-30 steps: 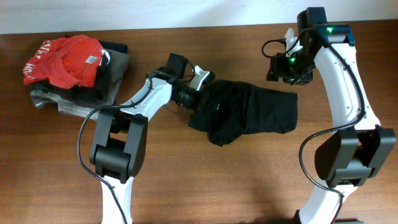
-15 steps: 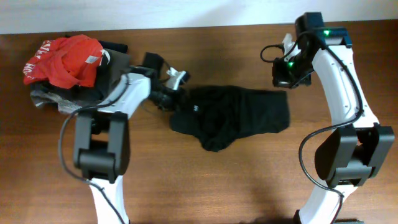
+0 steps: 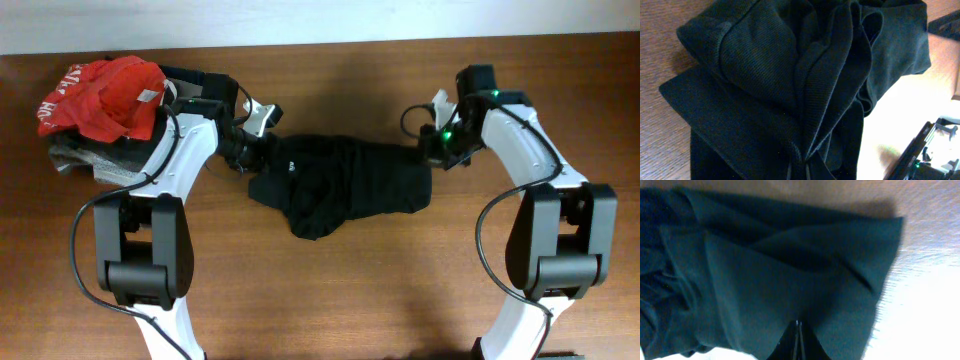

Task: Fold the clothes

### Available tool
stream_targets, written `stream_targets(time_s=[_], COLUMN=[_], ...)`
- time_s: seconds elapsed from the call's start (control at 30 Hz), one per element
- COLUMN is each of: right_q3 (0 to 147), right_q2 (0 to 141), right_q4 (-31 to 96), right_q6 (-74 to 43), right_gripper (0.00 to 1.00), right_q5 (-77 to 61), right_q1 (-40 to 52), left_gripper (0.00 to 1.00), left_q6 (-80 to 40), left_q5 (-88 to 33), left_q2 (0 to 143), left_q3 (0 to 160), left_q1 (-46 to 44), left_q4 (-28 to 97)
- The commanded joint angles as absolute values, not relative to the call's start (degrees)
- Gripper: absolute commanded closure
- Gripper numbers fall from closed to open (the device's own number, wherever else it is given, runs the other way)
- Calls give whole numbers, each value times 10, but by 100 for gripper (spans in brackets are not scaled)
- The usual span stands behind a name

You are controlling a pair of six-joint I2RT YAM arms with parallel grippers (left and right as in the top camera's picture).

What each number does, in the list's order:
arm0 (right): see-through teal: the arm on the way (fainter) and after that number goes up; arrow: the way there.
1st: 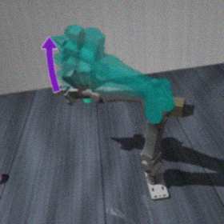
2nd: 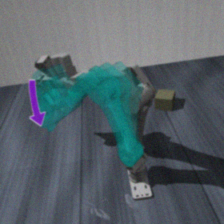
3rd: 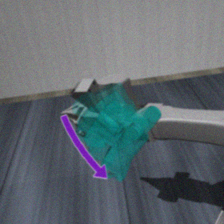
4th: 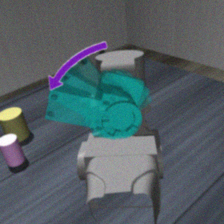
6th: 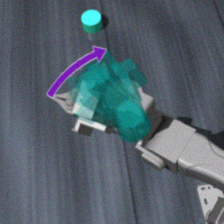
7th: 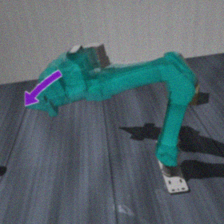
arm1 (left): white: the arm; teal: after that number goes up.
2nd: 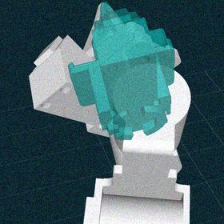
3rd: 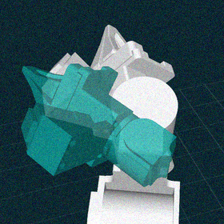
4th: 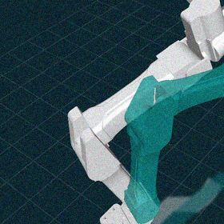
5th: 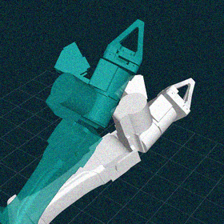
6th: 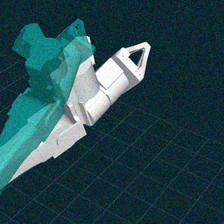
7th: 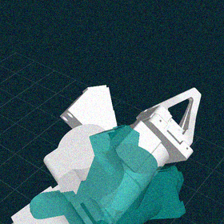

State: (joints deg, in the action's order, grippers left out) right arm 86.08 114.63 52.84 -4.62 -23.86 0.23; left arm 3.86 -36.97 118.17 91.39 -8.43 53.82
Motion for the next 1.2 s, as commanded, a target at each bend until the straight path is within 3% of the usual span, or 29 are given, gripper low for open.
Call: stream_targets(time_s=[0.0,0.4,0.7,0.97,1.17], right_q3=[821,708,708,708,713], right_q2=[1147,1152,1197,1218,1212], right_q4=[511,360,341,333,301], right_q6=[-64,-138,-140,-140,-154], right_gripper=[96,96,96,96,96], right_q5=[-263,-248,-251,-275,-357], right_q1=[15,14,14,14,-6], left_gripper=[99,99,99,99,99], left_q6=[52,6,-62,-120,-140], left_q5=[-366,-366,-342,-251,-191], left_q2=[1162,1156,1156,1156,1165], left_q3=[931,1038,1039,1039,1039], left_q1=[-81,-120,-233,-303,-339], left_q4=[546,609,529,469,411])
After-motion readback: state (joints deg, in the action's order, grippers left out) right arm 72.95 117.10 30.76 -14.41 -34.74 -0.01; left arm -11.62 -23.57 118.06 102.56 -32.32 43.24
